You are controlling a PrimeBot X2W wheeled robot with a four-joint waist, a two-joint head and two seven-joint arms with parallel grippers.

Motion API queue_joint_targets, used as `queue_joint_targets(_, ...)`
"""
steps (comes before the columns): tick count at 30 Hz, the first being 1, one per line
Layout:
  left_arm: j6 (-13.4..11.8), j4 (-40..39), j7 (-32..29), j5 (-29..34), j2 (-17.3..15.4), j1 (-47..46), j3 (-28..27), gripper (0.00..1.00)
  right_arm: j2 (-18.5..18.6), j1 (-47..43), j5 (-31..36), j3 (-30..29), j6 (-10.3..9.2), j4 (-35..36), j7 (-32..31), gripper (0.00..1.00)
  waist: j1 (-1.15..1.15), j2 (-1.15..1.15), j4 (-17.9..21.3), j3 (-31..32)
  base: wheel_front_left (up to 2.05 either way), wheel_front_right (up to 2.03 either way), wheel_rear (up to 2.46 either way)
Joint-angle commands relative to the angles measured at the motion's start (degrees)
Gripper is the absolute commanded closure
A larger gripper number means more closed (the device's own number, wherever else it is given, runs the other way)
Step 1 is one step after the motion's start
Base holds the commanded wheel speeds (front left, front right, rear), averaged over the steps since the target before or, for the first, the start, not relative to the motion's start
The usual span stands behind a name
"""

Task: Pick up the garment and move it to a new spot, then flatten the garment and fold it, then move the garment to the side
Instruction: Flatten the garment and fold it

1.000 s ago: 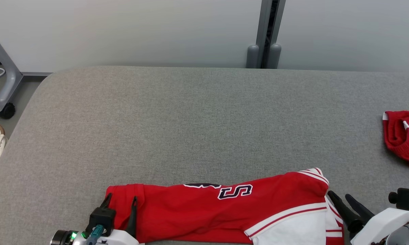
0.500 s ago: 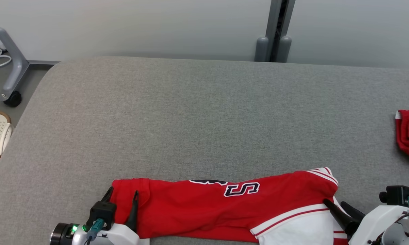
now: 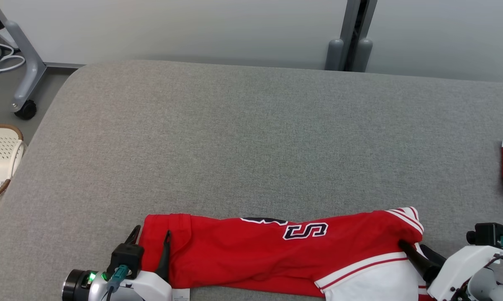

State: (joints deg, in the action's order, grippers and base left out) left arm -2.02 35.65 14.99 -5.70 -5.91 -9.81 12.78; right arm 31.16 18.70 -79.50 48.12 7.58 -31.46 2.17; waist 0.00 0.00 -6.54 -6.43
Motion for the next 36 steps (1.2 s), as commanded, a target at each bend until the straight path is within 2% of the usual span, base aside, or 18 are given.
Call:
queue_joint_targets(1, 0.3, 0.0, 0.2, 0.3, 0.0, -1.0, -0.4, 0.00, -2.6, -1.3, -0.8, 2.1, -0.12, 0.1, -1.8, 0.00, 0.00, 0.00, 0.0, 0.0, 0.00, 0.00, 0.00)
queue_joint_targets(16, 0.9, 0.2, 0.2, 1.4, 0.7, -1.2, -0.9, 0.00, -4.0, 0.3, -3.5, 6.7, -0.08, 3.6, -1.5, 0.00, 0.00, 0.00, 0.0, 0.2, 0.00, 0.00, 0.00)
queue_joint_targets(17, 0.8, 0.2, 0.2, 1.4, 0.8, -1.2, -1.0, 0.00, -3.9, 0.3, -3.6, 6.9, -0.08, 3.6, -1.4, 0.32, 0.00, 0.00, 0.0, 0.2, 0.00, 0.00, 0.00)
queue_joint_targets(18, 0.9, 0.2, 0.2, 1.4, 0.8, -1.2, -1.0, 0.00, -3.9, 0.5, -3.7, 7.1, -0.08, 3.5, -1.3, 0.59, 0.00, 0.00, -0.1, 0.2, 0.00, 0.00, 0.00)
queue_joint_targets(19, 0.9, 0.3, 0.2, 1.5, 0.9, -1.1, -1.0, 0.00, -3.8, 0.7, -3.8, 7.3, -0.08, 3.4, -1.1, 0.92, 0.00, 0.00, -0.1, 0.2, 0.00, 0.00, 0.00)
queue_joint_targets(20, 0.9, 0.3, 0.2, 1.6, 0.9, -1.1, -1.1, 0.00, -3.7, 0.9, -3.7, 7.6, -0.08, 3.4, -0.8, 1.00, 0.00, 0.00, -0.2, 0.2, 0.00, 0.00, 0.00)
queue_joint_targets(29, 1.0, 0.4, 0.2, 1.9, 1.1, 0.0, -1.5, 0.00, -1.1, 3.5, -2.6, 8.2, -0.10, 0.5, 3.7, 1.00, 0.00, 0.00, 0.1, 1.3, 0.00, 0.00, 0.00)
queue_joint_targets(36, 1.1, 0.4, 0.2, 2.1, 1.4, 0.5, -1.5, 0.00, 2.3, 6.0, -2.0, 8.9, -0.09, -2.8, 3.9, 1.00, 0.00, 0.00, 0.5, 2.2, 0.00, 0.00, 0.00)
